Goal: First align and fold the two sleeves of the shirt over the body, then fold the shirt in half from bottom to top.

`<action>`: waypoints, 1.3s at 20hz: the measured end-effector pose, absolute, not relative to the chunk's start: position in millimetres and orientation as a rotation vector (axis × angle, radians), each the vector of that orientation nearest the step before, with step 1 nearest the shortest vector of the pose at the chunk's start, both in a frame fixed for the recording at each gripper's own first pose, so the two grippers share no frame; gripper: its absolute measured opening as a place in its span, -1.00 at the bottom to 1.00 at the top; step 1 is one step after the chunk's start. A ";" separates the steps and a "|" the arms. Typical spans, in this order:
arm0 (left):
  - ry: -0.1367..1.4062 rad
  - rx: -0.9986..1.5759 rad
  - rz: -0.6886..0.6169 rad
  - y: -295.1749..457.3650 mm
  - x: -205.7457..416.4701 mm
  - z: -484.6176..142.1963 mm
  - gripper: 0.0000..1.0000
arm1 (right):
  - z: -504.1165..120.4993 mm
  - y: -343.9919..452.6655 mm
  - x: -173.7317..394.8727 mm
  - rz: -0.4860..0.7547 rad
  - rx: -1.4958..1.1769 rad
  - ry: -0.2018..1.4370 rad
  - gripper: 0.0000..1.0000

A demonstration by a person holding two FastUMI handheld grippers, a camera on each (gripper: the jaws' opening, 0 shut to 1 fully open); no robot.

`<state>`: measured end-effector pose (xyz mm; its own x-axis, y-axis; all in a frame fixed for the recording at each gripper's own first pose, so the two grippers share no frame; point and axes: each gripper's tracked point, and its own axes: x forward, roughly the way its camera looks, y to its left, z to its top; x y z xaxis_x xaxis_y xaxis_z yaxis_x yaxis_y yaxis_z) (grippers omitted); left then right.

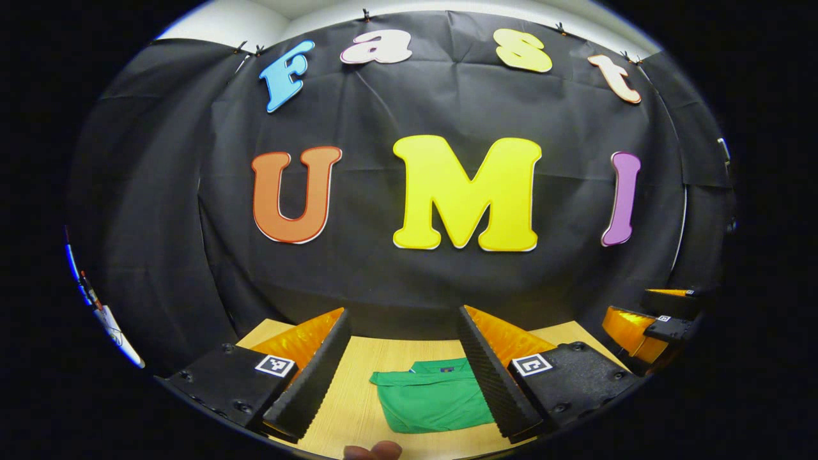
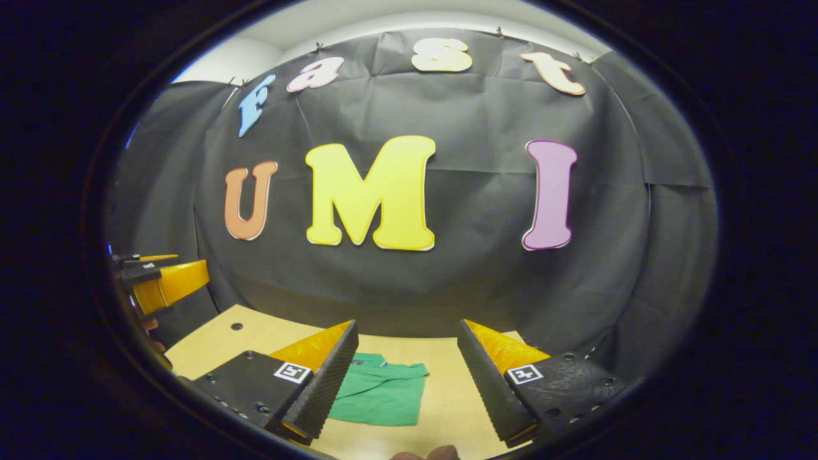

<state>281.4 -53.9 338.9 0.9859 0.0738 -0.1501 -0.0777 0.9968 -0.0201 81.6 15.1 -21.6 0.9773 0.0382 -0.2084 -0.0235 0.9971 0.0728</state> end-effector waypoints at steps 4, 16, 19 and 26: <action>0.090 0.022 0.077 -68.8 260.5 355.7 1.00 | -12.3 18.6 55.1 0.026 0.046 0.160 0.92; 0.081 0.036 0.044 -94.8 249.1 353.9 1.00 | 12.1 15.6 34.5 0.025 -0.002 0.079 0.91; 0.087 0.035 0.048 -95.8 250.5 353.8 1.00 | 15.9 11.6 34.9 0.018 0.010 0.067 0.94; 0.091 0.039 0.050 -95.8 251.9 351.5 1.00 | 18.4 13.8 36.1 0.023 0.022 0.060 0.91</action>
